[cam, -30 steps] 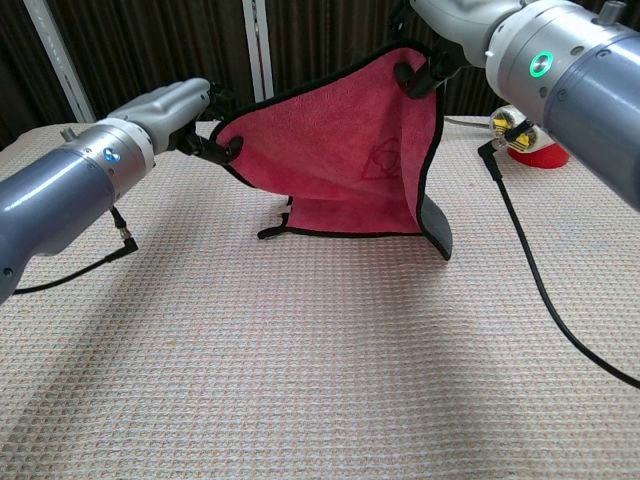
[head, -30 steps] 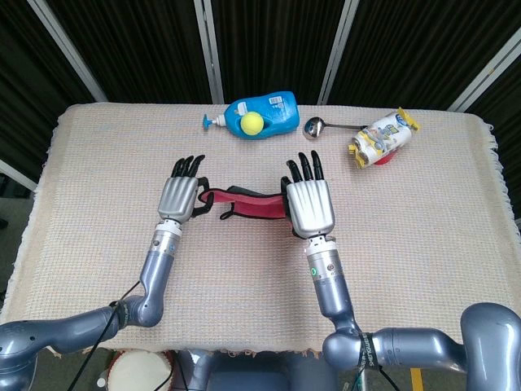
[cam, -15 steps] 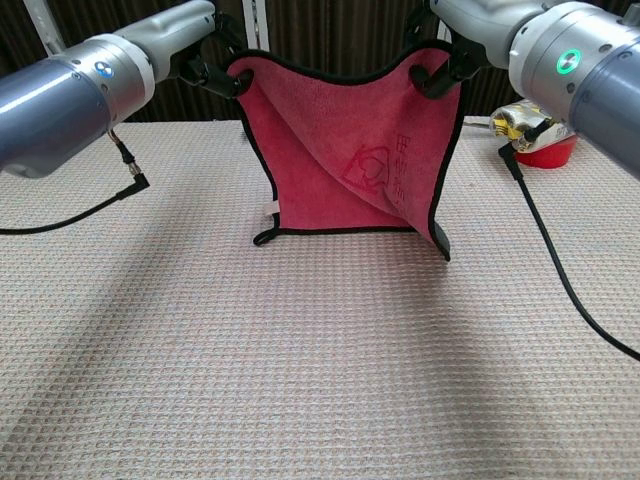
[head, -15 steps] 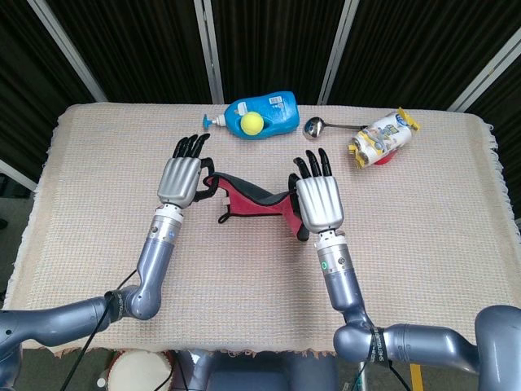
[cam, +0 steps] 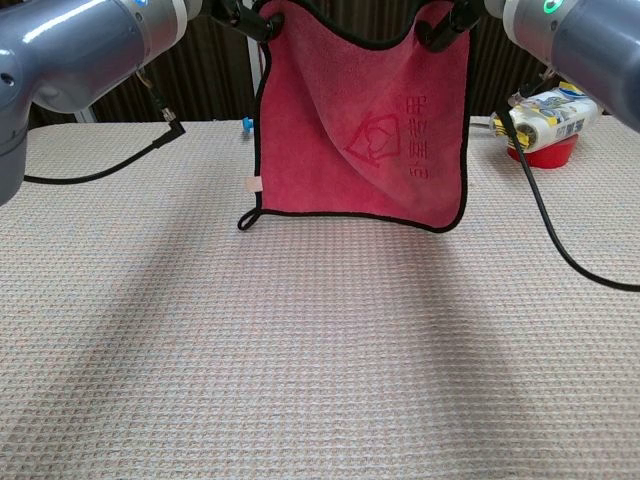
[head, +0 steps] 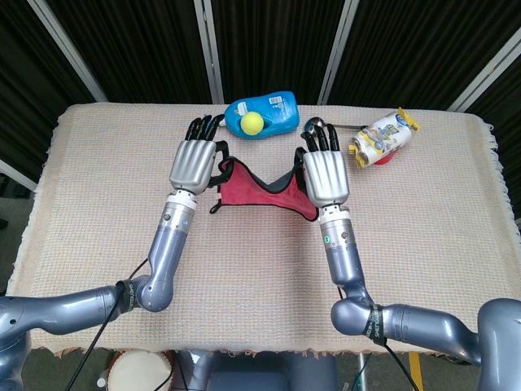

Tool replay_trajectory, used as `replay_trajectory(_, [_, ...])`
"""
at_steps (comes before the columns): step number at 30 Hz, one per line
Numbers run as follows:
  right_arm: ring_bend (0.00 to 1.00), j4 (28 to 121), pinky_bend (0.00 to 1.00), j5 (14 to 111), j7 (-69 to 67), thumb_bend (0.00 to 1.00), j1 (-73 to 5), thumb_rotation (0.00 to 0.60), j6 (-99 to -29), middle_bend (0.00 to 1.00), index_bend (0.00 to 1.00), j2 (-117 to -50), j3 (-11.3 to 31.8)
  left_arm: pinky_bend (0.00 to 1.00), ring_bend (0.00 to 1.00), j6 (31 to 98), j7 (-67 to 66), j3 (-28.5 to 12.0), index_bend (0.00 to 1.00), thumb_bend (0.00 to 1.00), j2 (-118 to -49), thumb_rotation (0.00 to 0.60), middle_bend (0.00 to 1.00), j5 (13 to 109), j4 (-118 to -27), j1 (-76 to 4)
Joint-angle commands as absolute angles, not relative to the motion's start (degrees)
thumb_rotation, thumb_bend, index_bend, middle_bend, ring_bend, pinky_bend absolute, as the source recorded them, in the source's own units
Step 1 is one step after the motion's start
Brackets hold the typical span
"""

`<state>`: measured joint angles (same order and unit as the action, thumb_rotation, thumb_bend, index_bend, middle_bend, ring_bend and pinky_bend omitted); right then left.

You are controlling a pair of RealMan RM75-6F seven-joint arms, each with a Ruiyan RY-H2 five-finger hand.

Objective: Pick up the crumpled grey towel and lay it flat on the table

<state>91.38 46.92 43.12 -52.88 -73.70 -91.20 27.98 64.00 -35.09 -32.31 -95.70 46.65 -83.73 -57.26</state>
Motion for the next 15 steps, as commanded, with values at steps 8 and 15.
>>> replay_trajectory(8, [0.11,82.27,0.04,43.87,40.39,0.57,-57.22,0.600,-69.13,0.24,0.61,-92.31,31.03,0.00,0.00,63.03,-35.19,-33.38,0.61,0.49,-97.27,0.600,0.06,43.84,-78.04,-61.91])
replay_trajectory(15, [0.11,74.03,0.04,42.65,37.85,0.57,-60.76,0.600,-65.63,0.24,0.61,-95.14,32.12,0.00,0.00,61.57,-32.94,-33.78,0.61,0.49,-100.34,0.600,0.07,43.58,-71.23,-65.52])
